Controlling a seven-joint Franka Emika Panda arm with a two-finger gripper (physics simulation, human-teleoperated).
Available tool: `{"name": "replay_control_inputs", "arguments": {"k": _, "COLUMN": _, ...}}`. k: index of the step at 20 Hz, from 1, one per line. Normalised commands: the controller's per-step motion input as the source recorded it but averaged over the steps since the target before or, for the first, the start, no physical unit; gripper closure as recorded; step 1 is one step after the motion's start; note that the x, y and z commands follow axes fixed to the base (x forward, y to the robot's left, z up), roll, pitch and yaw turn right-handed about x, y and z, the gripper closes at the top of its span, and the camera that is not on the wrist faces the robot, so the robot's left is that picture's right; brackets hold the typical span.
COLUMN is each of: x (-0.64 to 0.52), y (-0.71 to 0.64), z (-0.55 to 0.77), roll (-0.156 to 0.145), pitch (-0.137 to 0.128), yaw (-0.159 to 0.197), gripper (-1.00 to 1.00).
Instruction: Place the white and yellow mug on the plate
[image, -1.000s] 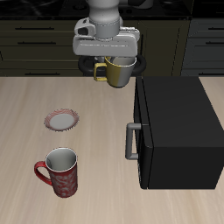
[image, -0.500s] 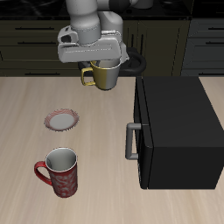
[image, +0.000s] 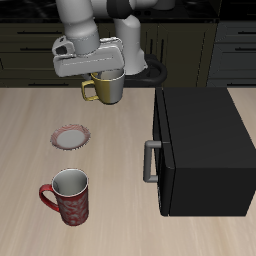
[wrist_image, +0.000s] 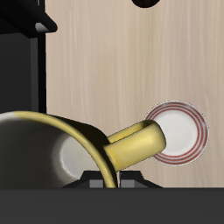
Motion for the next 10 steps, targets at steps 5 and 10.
{"name": "replay_control_inputs", "arguments": {"k": 5, "x": -0.13, "y": -0.36, "z": -0.07, "roll": -0.02, "pitch": -0.009, "yaw": -0.03, "gripper": 1.0}}
{"name": "replay_control_inputs", "arguments": {"k": 10, "x": -0.02, "y": -0.21, "z": -0.18, "roll": -0.045, "pitch": -0.033, "yaw": 0.044, "gripper": 1.0}}
